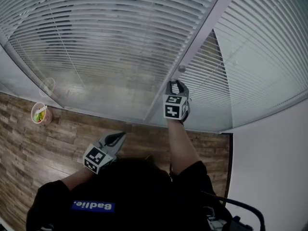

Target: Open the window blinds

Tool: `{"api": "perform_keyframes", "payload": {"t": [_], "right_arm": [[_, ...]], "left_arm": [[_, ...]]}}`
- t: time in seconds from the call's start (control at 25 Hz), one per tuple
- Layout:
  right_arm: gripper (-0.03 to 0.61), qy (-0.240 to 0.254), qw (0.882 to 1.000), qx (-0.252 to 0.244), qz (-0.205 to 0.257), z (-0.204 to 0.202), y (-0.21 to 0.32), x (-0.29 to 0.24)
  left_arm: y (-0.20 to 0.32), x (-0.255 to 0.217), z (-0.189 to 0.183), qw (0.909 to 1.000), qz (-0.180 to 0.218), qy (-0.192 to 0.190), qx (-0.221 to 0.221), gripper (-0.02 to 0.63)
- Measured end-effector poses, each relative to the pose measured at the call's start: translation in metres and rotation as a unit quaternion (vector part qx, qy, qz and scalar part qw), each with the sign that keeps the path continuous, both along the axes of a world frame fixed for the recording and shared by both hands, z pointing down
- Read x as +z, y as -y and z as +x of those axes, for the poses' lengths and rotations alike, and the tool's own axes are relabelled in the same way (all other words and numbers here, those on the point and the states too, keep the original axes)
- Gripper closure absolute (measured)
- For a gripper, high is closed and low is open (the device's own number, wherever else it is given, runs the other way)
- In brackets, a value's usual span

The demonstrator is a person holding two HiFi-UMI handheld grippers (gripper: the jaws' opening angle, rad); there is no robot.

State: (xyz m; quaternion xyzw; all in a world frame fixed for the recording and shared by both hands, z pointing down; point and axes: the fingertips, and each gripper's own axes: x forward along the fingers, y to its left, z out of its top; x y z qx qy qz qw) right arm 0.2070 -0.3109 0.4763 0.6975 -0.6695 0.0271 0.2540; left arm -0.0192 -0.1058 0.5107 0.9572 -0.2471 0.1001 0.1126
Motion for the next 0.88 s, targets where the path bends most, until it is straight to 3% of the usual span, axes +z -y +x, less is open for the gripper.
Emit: {"api": "perform_keyframes", "payload": {"t": [0.36,0.52,0.88], "right_arm": [[0.442,0.0,1.0,-0.006,0.007,0.001,0.001,0.006],[0.402,-0.014,0.999,-0.01,0.029,-0.002,-0.004,0.002],[0.405,-0.033,0.998,0.004,0.047,-0.009,-0.045,-0.033]], "left_arm": [[0.0,0.004,0.0,1.0,0.002,0.0,-0.001,0.614],[-0.002,0.005,0.0,1.0,0.003,-0.003,0.003,0.614],[-0.024,-0.011,0.0,0.9985,-0.008,-0.029,0.046,0.614]]}}
